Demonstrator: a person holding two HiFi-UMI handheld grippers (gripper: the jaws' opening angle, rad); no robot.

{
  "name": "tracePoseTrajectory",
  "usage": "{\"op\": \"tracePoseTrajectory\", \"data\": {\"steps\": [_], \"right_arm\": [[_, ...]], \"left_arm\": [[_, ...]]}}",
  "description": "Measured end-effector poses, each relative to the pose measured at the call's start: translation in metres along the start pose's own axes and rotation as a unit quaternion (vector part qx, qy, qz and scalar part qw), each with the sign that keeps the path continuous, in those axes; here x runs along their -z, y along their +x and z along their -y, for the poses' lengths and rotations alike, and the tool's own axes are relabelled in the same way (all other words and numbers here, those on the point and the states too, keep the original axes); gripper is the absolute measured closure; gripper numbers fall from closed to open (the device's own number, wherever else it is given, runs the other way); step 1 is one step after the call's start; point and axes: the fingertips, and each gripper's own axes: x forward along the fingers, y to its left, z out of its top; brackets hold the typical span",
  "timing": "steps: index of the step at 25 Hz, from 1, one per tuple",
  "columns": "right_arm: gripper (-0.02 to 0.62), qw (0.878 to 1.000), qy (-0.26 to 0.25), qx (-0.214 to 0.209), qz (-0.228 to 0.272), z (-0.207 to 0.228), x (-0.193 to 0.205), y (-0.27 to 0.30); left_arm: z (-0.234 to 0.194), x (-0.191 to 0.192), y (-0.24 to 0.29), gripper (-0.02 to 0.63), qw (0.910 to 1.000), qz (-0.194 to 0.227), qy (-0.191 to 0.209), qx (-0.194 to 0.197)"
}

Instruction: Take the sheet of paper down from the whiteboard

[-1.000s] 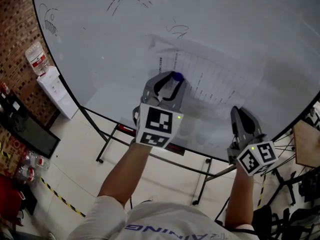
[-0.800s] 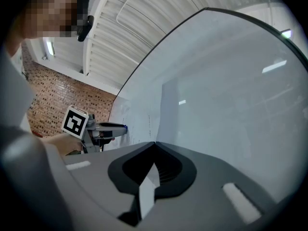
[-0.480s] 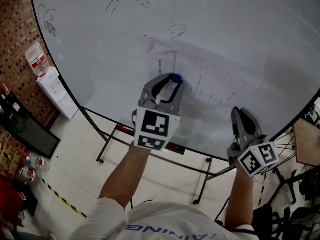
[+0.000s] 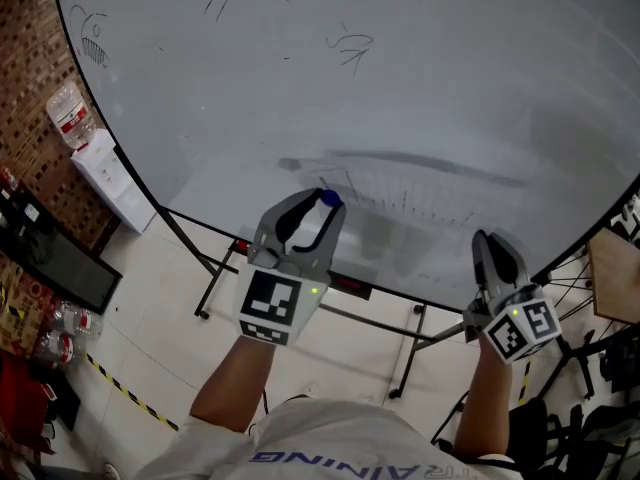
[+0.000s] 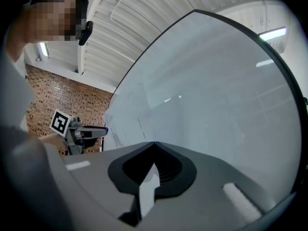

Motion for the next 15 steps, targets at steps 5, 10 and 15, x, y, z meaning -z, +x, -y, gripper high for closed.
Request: {"op": "tracePoseTrajectory", "data": {"steps": [5, 10, 15], "right_arm": [[0.588, 0.999, 0.001, 0.02, -0.046, 0.01, 0.039, -0.03], [0.588, 0.995, 0.005, 0.041, -0.09, 0.022, 0.081, -0.064], [0.588, 0.992, -0.011, 0.062, -0.111, 0.018, 0.101, -0.087]], "left_arm": [[0.0, 0.039, -0.041, 0.472, 0.9977, -0.025, -0.064, -0.003], [-0.013, 0.076, -0.074, 0.472, 0.992, -0.055, -0.111, -0.024], [-0.019, 0.098, -0.084, 0.472, 0.9889, -0.069, -0.126, -0.039]]}}
